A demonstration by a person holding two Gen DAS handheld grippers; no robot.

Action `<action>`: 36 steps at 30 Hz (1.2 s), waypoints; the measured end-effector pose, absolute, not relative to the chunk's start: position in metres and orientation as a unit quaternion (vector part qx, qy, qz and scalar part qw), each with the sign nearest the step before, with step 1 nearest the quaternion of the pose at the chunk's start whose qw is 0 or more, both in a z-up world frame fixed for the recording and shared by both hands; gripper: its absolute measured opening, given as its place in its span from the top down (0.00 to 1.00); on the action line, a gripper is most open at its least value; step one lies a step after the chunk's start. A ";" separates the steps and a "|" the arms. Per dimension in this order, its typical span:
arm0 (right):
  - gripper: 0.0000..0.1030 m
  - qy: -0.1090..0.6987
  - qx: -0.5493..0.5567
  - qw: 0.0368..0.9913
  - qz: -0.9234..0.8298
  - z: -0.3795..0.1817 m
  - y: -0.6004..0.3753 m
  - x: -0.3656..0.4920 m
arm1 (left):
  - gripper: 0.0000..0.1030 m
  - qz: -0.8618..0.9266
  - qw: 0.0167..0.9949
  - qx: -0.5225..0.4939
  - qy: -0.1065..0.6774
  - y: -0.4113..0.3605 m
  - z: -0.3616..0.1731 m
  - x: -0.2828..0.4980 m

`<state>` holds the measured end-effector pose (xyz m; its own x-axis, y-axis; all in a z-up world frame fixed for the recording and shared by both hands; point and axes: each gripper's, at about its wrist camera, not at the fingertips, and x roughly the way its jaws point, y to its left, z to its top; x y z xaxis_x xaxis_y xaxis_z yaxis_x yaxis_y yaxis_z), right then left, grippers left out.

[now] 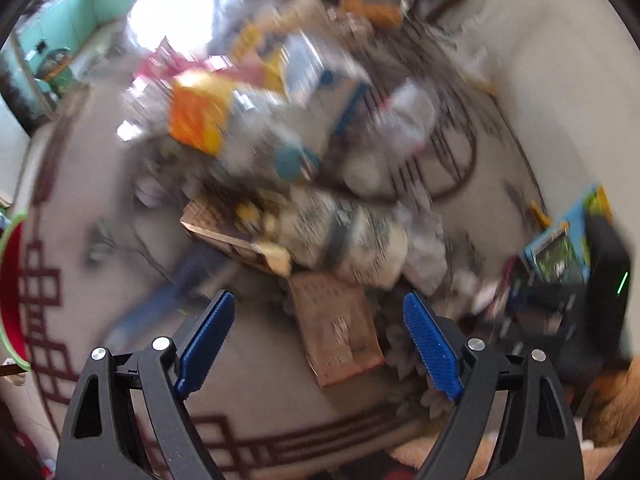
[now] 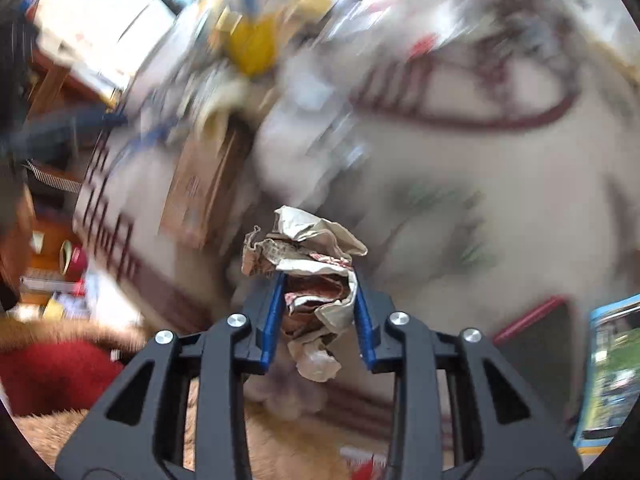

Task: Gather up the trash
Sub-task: 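Grasp the gold cigarette pack with the left tool while the right tool grasps crumpled paper, then carry both items to the red bucket and open both tools to drop them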

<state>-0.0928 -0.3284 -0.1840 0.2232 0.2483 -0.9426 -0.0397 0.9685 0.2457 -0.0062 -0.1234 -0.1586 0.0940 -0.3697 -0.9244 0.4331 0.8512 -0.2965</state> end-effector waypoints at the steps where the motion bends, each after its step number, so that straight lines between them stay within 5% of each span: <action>1: 0.70 0.599 0.086 0.793 0.074 -0.171 -0.340 -0.086 | 0.20 -0.274 0.730 0.030 0.626 -0.127 -0.166 -0.010; 12: 0.70 0.495 0.111 0.861 0.040 -0.111 -0.351 -0.035 | 0.22 -0.232 0.729 0.105 0.635 -0.168 -0.208 -0.023; 15: 0.70 0.490 0.113 0.862 0.062 -0.108 -0.332 -0.029 | 0.41 -0.232 0.742 0.125 0.616 -0.174 -0.203 -0.028; 17: 0.70 0.487 0.115 0.863 0.074 -0.106 -0.323 -0.028 | 0.42 -0.237 0.741 0.111 0.619 -0.172 -0.202 -0.026; 36: 0.70 0.462 0.105 0.874 0.106 -0.087 -0.271 0.002 | 0.46 -0.181 0.828 0.021 0.531 -0.049 -0.107 0.010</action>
<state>0.0016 -0.2708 -0.0867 0.5505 0.2819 -0.7858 -0.0871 0.9555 0.2818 0.0103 -0.0491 -0.1072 0.3708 -0.2776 -0.8863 0.3227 0.9333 -0.1573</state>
